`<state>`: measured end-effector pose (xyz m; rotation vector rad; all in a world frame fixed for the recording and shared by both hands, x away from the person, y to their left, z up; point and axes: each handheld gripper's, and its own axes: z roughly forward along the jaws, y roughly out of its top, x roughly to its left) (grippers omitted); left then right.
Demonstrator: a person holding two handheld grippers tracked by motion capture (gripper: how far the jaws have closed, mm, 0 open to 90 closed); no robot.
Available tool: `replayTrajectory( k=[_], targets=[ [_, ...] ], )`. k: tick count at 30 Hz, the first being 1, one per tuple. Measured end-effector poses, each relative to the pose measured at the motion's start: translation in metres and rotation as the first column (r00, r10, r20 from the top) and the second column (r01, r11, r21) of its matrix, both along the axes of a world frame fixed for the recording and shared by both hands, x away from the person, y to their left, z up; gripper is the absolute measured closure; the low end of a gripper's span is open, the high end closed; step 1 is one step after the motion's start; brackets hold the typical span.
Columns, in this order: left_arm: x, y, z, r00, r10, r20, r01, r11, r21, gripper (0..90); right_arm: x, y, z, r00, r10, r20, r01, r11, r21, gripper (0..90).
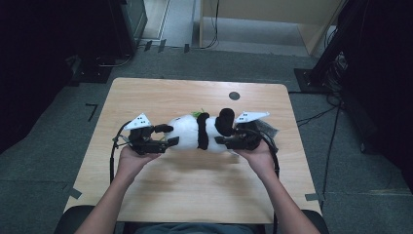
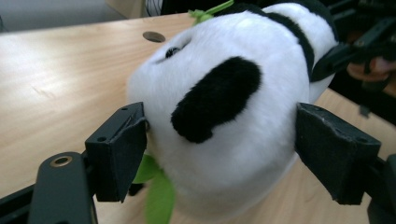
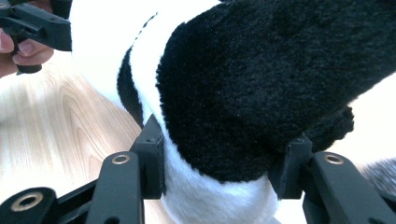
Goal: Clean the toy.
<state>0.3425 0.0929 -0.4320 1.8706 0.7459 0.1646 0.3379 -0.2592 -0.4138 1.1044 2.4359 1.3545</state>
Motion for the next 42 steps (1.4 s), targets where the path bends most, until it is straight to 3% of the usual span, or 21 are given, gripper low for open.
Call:
replayTrajectory(
  k=[4, 6, 13, 18, 21, 25, 26, 27, 30, 32, 35, 37, 39, 42],
  targets=[
    [0.000, 0.003, -0.001, 0.9999, -0.006, -0.016, 0.006, 1.0000, -0.005, 21.2, 0.001, -0.012, 0.002, 0.9992, -0.034, -0.022, 0.035, 0.999, 0.027, 50.3],
    [0.000, 0.002, -0.004, 0.9995, -0.012, -0.029, 0.012, 0.9999, -0.010, 21.2, 0.000, -0.021, 0.007, 0.9986, -0.046, -0.028, 0.047, 0.997, 0.064, 50.2],
    [-0.005, -0.008, -0.010, 0.9991, -0.043, -0.001, 0.043, 0.9989, -0.020, 19.4, -0.004, -0.019, 0.012, 0.9982, -0.032, -0.051, 0.037, 0.995, 0.096, 49.8],
    [-0.008, -0.021, -0.016, 0.9985, -0.054, 0.004, 0.054, 0.9975, 0.045, 12.5, -0.005, -0.016, 0.014, 0.9982, -0.015, -0.059, 0.021, 0.994, 0.103, 49.9],
    [-0.009, -0.023, -0.018, 0.9993, -0.038, 0.003, 0.038, 0.9982, 0.046, 8.7, -0.006, -0.014, 0.016, 0.9964, -0.005, -0.084, 0.016, 0.991, 0.132, 50.2],
    [-0.010, -0.025, -0.020, 0.9999, -0.016, 0.002, 0.016, 0.9983, 0.057, 9.9, -0.008, -0.009, 0.015, 0.9955, 0.008, -0.094, 0.005, 0.991, 0.132, 50.7],
    [-0.010, -0.025, -0.020, 0.9999, -0.012, 0.004, 0.012, 0.9982, 0.059, 16.7, -0.008, -0.007, 0.014, 0.9948, 0.008, -0.102, 0.005, 0.991, 0.132, 50.7],
    [-0.011, -0.025, -0.020, 1.0000, -0.004, 0.006, 0.003, 0.9978, 0.066, 16.7, -0.008, -0.007, 0.014, 0.9948, 0.008, -0.102, 0.005, 0.991, 0.132, 50.7],
    [-0.016, -0.024, -0.012, 0.9996, 0.025, 0.013, -0.026, 0.9968, 0.076, 39.7, -0.007, -0.006, 0.012, 0.9947, 0.006, -0.103, 0.009, 0.990, 0.144, 48.7],
    [-0.017, -0.023, -0.009, 0.9994, 0.032, 0.013, -0.033, 0.9965, 0.076, 46.4, -0.006, -0.006, 0.011, 0.9944, 0.003, -0.106, 0.012, 0.990, 0.144, 44.8],
    [-0.016, -0.020, -0.004, 0.9989, 0.043, -0.021, -0.042, 0.9967, 0.070, 49.5, -0.005, -0.006, 0.010, 0.9948, 0.002, -0.102, 0.013, 0.990, 0.142, 37.7],
    [-0.015, -0.015, -0.001, 0.9984, 0.047, -0.030, -0.046, 0.9977, 0.049, 51.9, -0.004, -0.005, 0.009, 0.9971, 0.009, -0.076, 0.001, 0.991, 0.135, 31.0],
    [-0.011, -0.006, 0.005, 0.9965, 0.050, -0.067, -0.051, 0.9987, -0.005, 53.7, -0.003, -0.008, 0.008, 0.9993, 0.032, -0.020, -0.029, 0.985, 0.170, 25.9],
    [-0.009, -0.002, 0.008, 0.9957, 0.058, -0.073, -0.060, 0.9980, -0.019, 53.9, -0.003, -0.011, 0.007, 0.9985, 0.054, 0.009, -0.055, 0.980, 0.189, 25.2]
  ],
)
